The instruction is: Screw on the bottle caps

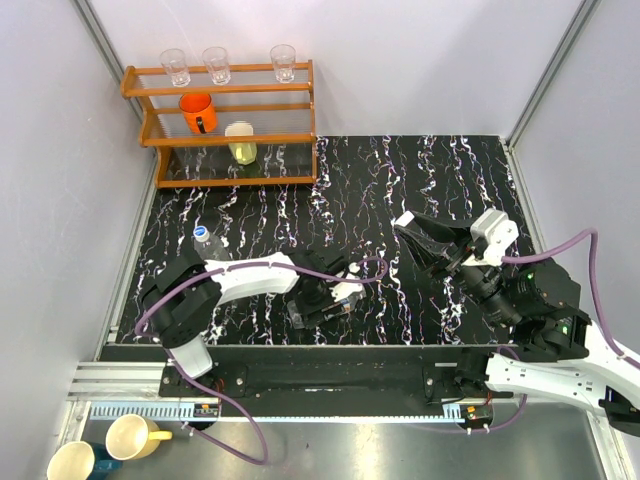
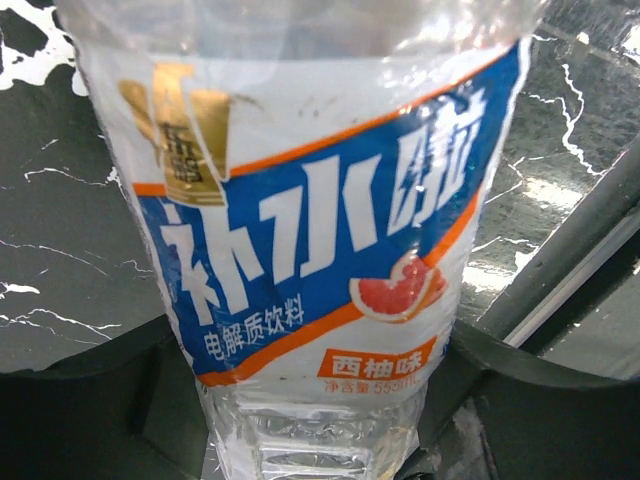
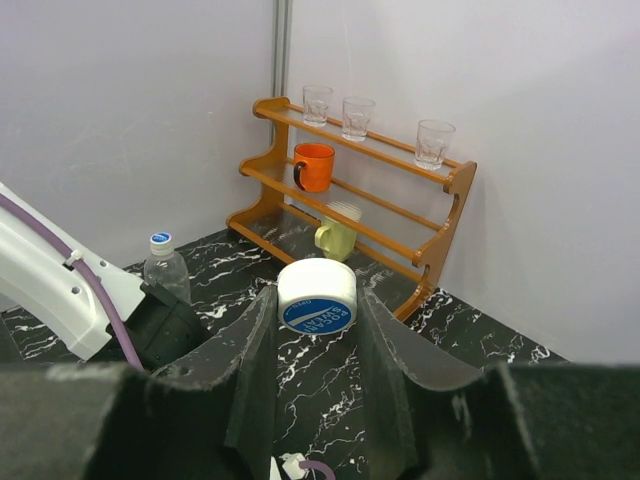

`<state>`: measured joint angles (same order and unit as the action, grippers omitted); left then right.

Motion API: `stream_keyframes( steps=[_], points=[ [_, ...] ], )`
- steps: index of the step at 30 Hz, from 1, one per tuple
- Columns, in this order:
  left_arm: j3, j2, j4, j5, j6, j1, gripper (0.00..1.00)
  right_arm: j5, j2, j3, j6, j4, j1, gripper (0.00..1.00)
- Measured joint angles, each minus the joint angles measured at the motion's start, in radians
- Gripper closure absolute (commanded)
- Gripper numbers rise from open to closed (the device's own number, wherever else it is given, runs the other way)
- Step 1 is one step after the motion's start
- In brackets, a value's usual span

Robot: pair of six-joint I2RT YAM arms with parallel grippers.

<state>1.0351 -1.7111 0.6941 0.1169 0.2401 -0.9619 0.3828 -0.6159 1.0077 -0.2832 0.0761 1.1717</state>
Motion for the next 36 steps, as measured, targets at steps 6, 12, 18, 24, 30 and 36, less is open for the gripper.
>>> stream_keyframes(
  steps=[6,12,18,24,30,36],
  points=[
    [-0.032,0.035,-0.015,-0.008,-0.001,0.000,0.43,0.001,-0.002,0.017,0.019,0.035,0.000,0.74],
    [-0.051,0.190,0.033,-0.050,0.028,0.000,0.44,-0.005,-0.020,0.069,0.077,0.116,0.000,0.75],
    [0.016,0.489,0.158,-0.108,0.106,0.000,0.49,-0.064,-0.044,0.154,0.182,0.272,0.000,0.75],
    [0.150,0.706,0.314,-0.106,0.165,-0.004,0.49,-0.203,-0.084,0.209,0.297,0.415,0.000,0.75],
    [0.195,0.742,0.454,-0.097,0.235,-0.039,0.48,-0.360,-0.188,0.266,0.381,0.541,0.000,0.76],
    [0.243,0.747,0.542,-0.092,0.328,-0.074,0.46,-0.507,-0.245,0.310,0.431,0.637,0.001,0.76]
  ],
)
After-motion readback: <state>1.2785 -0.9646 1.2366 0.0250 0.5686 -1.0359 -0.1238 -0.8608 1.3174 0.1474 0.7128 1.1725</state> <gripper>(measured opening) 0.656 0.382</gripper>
